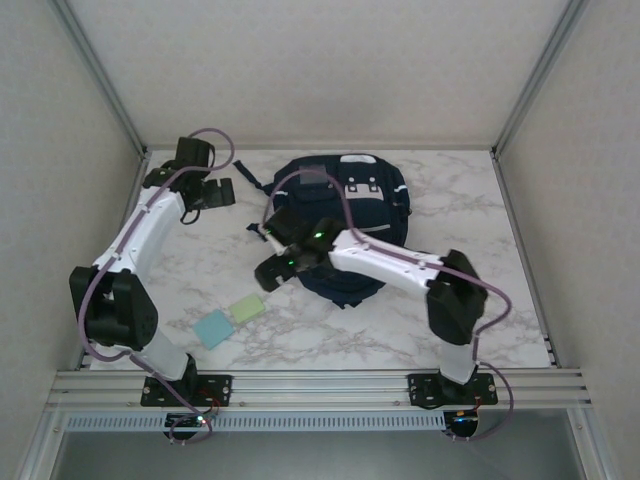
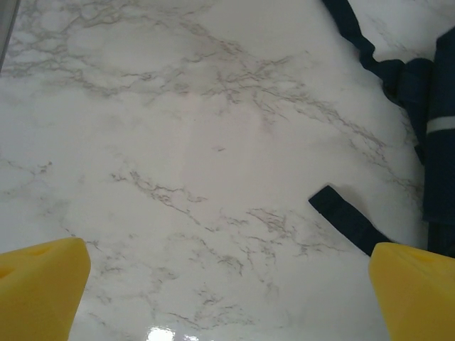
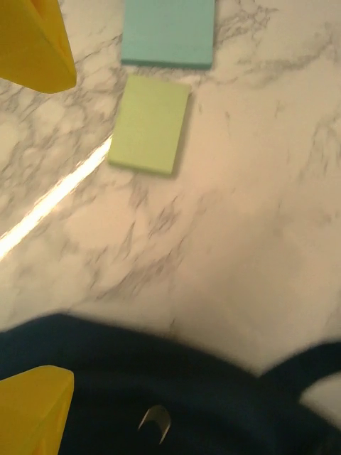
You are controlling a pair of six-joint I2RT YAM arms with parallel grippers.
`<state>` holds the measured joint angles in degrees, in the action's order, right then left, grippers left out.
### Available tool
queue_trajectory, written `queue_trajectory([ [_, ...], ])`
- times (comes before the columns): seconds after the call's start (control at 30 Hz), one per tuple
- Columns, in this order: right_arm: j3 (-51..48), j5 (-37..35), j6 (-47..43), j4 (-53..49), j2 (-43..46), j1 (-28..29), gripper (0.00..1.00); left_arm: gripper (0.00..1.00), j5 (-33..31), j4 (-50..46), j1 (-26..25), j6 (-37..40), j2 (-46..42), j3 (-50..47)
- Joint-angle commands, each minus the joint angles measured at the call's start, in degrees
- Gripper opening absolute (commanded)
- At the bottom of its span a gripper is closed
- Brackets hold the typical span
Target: Pack books, pencil case, and school supplies into a backpack
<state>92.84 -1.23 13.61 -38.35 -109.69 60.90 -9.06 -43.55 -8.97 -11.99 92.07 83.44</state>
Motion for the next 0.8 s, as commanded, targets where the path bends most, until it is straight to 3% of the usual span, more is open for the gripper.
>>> queue_trajectory([
  [0.0,4.96,-2.89,1.84,0.9,-5.62,2.92,0.99,1.0,4.17,0.56,1.82,-2.97,-0.24,-0.77],
  [0.23,18.96,-8.84,4.24,-6.11,-20.21,7.75,0.99,1.0,6.82,0.76,5.37,-5.02,2.55,-0.83],
  [0.47,30.92,-10.3,6.15,-13.64,-30.57,9.45,0.99,1.0,7.83,0.53,5.43,-5.74,3.63,-0.75],
  [0.77,30.32,-10.86,5.17,-16.03,-32.09,10.4,0.98,1.0,6.26,0.23,5.42,-5.5,3.82,-0.75],
])
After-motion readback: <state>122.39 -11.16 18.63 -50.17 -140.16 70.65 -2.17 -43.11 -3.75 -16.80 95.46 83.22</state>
